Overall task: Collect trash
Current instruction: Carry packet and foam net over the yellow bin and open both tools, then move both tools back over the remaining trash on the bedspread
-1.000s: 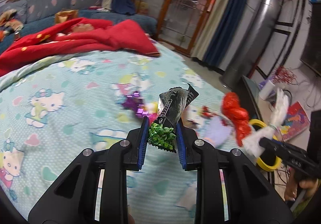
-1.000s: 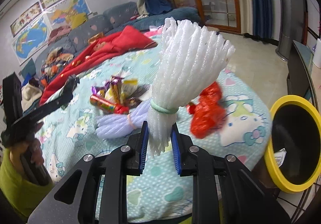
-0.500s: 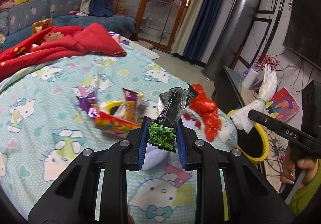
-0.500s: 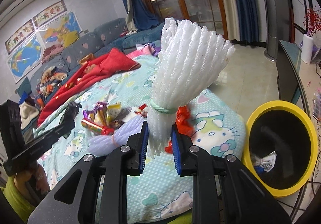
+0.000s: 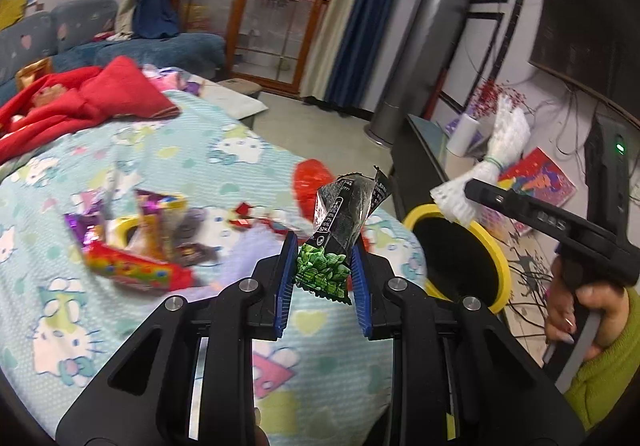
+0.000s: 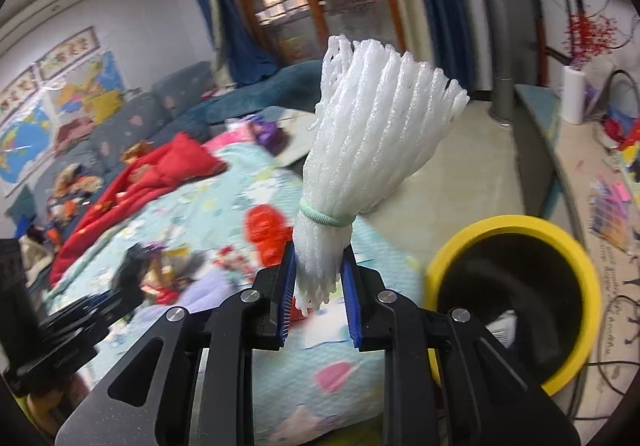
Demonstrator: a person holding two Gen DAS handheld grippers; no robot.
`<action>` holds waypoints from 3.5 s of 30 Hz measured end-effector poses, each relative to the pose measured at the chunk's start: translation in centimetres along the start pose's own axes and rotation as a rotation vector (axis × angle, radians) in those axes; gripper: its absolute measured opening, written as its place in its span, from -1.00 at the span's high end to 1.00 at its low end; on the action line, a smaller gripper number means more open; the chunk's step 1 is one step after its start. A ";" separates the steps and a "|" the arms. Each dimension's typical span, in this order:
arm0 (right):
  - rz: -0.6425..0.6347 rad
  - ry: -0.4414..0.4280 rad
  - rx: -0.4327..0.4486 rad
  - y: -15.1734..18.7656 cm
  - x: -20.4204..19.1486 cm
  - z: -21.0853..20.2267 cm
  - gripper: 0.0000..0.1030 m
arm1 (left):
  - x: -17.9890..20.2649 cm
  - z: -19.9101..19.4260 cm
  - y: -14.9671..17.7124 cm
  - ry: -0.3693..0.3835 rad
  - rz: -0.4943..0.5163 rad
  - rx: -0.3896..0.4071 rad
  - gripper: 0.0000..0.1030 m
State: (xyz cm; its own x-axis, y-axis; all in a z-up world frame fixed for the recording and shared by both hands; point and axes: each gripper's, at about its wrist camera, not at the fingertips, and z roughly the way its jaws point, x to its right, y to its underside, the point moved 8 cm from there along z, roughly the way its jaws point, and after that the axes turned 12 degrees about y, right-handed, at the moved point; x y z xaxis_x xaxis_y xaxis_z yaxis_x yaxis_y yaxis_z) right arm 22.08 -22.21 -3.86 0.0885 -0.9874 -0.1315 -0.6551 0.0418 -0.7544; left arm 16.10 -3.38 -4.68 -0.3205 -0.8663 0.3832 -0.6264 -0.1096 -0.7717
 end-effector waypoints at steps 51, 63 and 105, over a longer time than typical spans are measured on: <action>0.305 0.236 -0.173 4.0 22.9 4.8 0.48 | 15.2 22.0 6.3 0.238 0.267 -0.375 0.56; 0.334 0.244 -0.167 4.2 23.7 5.0 0.26 | 15.6 23.1 6.6 0.255 0.260 -0.380 0.22; 0.062 0.087 0.044 0.0 8.5 -0.4 -0.04 | 4.1 8.6 -1.9 -0.053 0.101 0.017 -0.79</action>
State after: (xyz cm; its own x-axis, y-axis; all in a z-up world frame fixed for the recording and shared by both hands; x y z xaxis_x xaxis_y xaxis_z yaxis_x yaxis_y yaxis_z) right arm 22.52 -30.64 -4.72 -0.0181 -0.9922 -0.1234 -0.6233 0.1077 -0.7745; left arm 22.05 -10.93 -5.96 -0.3432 -0.8977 0.2765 -0.5807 -0.0286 -0.8136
